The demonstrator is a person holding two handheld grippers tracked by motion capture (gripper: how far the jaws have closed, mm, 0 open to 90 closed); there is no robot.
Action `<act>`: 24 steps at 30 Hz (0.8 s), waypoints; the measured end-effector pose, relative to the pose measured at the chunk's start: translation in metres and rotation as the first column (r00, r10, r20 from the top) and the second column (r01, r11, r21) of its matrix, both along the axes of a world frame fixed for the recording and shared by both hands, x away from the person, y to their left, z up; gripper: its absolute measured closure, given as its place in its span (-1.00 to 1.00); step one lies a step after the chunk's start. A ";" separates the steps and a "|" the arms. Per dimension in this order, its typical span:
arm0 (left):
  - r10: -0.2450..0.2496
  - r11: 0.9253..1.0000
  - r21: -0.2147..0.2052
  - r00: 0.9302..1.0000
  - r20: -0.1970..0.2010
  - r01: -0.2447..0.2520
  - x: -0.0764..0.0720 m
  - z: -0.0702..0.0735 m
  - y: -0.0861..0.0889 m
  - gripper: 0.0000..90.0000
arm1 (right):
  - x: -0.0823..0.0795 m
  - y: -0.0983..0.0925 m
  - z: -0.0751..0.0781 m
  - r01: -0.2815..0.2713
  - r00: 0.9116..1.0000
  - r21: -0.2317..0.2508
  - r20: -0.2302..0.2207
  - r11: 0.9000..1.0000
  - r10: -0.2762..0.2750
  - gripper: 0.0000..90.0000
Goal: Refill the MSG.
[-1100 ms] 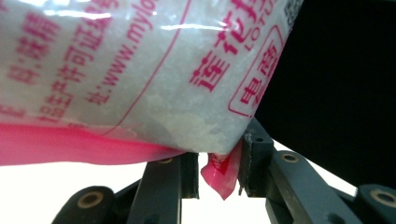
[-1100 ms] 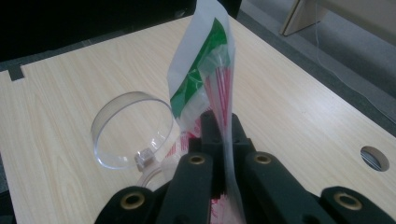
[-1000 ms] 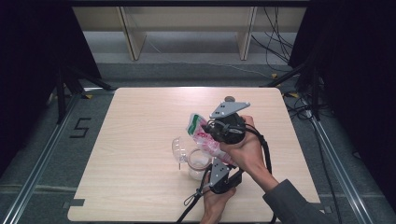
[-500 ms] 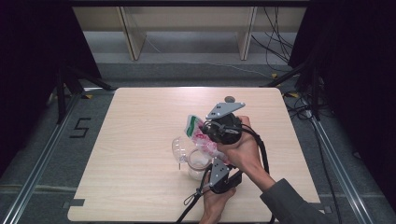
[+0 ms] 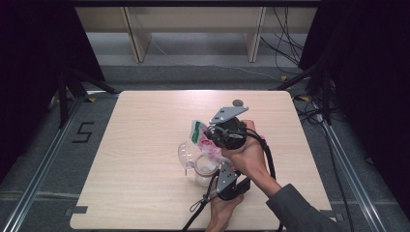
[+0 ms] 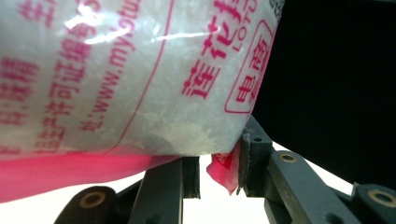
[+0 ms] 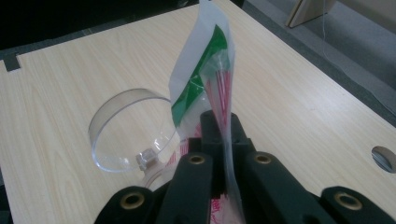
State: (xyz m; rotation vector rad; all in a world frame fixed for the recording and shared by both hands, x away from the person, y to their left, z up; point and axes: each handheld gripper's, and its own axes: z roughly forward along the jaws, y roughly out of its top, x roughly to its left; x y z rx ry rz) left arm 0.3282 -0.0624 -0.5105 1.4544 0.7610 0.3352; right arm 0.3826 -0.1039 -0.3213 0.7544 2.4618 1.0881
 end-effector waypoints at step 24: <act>-0.015 1.000 -0.007 1.000 -0.006 0.015 0.000 -0.002 -0.002 0.63 | 0.002 0.002 -0.005 0.006 1.000 -0.012 -0.007 1.000 -0.007 1.00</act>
